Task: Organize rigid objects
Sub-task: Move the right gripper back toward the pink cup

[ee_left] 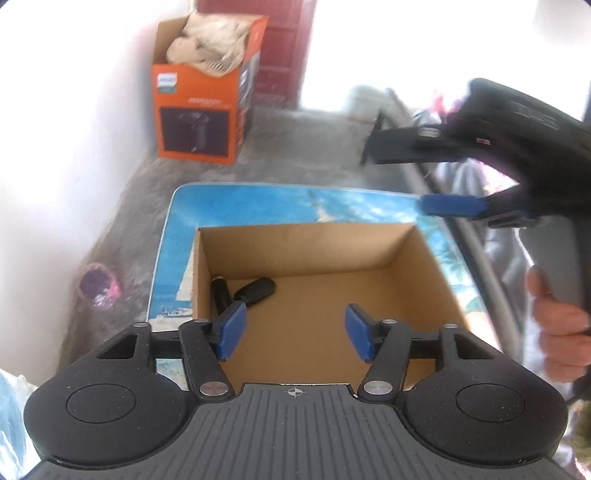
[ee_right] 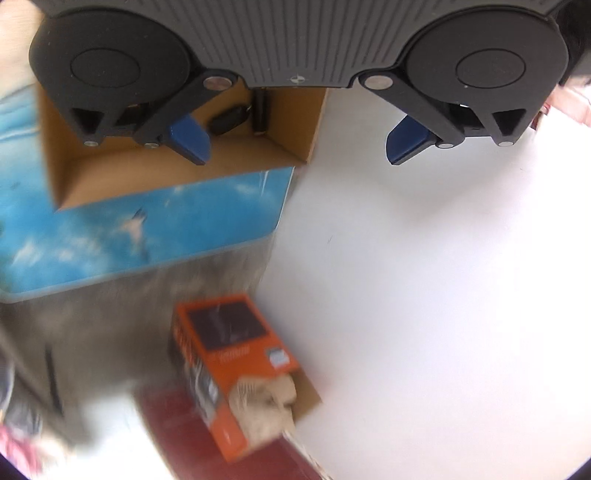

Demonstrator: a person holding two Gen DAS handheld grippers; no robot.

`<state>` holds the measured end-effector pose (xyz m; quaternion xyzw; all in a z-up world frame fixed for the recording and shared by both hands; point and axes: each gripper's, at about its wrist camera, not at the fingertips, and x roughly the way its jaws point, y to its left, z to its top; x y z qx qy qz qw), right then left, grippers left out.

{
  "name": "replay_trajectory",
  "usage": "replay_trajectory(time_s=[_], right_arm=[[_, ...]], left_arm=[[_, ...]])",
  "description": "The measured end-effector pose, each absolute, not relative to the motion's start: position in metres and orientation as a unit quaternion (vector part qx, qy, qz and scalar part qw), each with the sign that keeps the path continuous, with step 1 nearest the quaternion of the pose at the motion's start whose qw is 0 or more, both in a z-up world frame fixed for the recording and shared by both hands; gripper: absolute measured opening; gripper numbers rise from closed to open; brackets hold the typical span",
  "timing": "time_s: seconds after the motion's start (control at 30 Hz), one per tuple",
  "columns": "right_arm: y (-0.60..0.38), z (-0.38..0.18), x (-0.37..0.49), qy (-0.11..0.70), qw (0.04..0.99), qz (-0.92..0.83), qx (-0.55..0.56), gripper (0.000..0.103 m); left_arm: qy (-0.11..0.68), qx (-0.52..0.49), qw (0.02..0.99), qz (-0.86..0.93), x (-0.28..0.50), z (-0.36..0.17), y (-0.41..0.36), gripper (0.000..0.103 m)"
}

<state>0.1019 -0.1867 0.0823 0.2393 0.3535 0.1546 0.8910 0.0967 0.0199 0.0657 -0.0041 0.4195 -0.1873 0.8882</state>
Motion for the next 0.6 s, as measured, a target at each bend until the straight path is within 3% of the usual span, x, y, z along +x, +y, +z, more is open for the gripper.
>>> replay_trajectory(time_s=[0.1,0.27,0.4,0.5,0.6], right_arm=[[-0.192,0.112,0.054,0.323,0.921,0.105,0.191,0.103],[-0.187,0.129,-0.015,0.282,0.957,-0.024,0.066,0.103],[-0.185,0.12,-0.047,0.31,0.949,-0.062,-0.002,0.103],[-0.192,0.111,-0.069,0.334,0.939,-0.073,0.035,0.103],[-0.208,0.092,-0.094,0.375,0.913,-0.058,0.15,0.103]], left_arm=[[0.412,-0.015,0.885,-0.216,0.079,0.069,0.027,0.072],[0.422,-0.002,0.871,-0.253,0.043,0.068,0.022,0.073],[0.444,-0.014,0.852,-0.279,0.022,0.054,0.016,0.073],[0.456,-0.004,0.84,-0.293,0.005,0.037,0.005,0.073],[0.466,0.025,0.831,-0.302,-0.01,0.017,-0.011,0.073]])
